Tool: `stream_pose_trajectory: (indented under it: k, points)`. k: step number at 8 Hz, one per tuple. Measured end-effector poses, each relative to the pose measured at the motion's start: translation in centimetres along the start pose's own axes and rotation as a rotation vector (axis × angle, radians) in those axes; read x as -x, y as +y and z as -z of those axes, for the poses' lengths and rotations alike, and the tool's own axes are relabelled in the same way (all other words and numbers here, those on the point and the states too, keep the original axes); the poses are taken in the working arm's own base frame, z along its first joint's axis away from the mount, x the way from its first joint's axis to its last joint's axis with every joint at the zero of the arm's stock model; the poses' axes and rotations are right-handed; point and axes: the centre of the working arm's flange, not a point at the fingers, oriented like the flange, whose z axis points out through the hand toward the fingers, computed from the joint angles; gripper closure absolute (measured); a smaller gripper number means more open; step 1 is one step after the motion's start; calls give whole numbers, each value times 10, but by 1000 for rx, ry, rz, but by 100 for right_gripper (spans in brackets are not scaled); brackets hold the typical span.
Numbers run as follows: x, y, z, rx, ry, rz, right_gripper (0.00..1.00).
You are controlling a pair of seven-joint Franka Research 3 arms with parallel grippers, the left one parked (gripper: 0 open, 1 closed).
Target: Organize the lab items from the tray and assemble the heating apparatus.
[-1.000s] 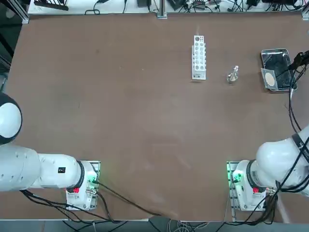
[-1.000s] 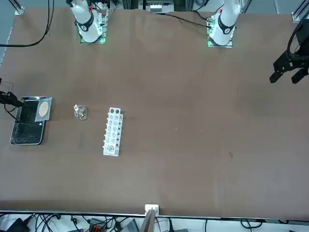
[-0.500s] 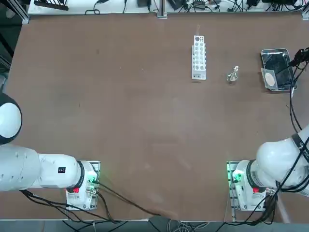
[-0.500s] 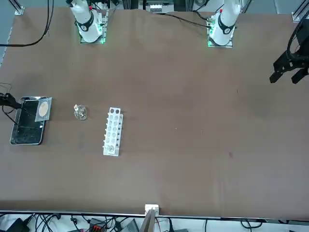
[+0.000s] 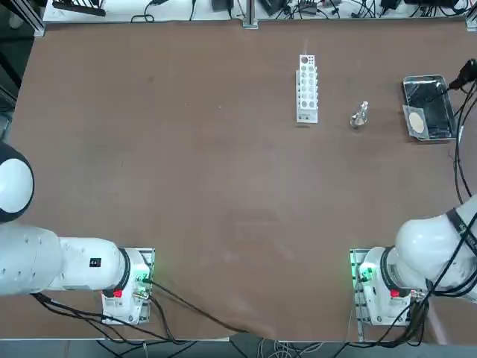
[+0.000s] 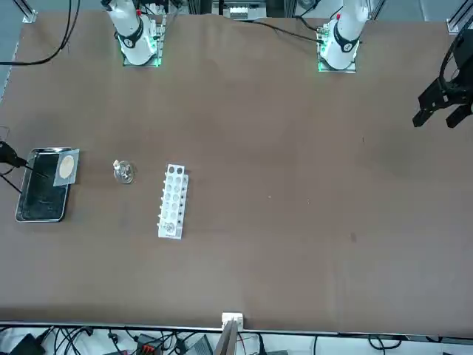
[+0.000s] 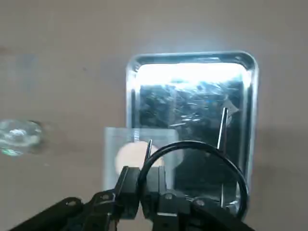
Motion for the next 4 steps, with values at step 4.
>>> stream_pose_trajectory:
  k: [4]
  points:
    - [-35, -128, 37, -44, -33, -70, 93]
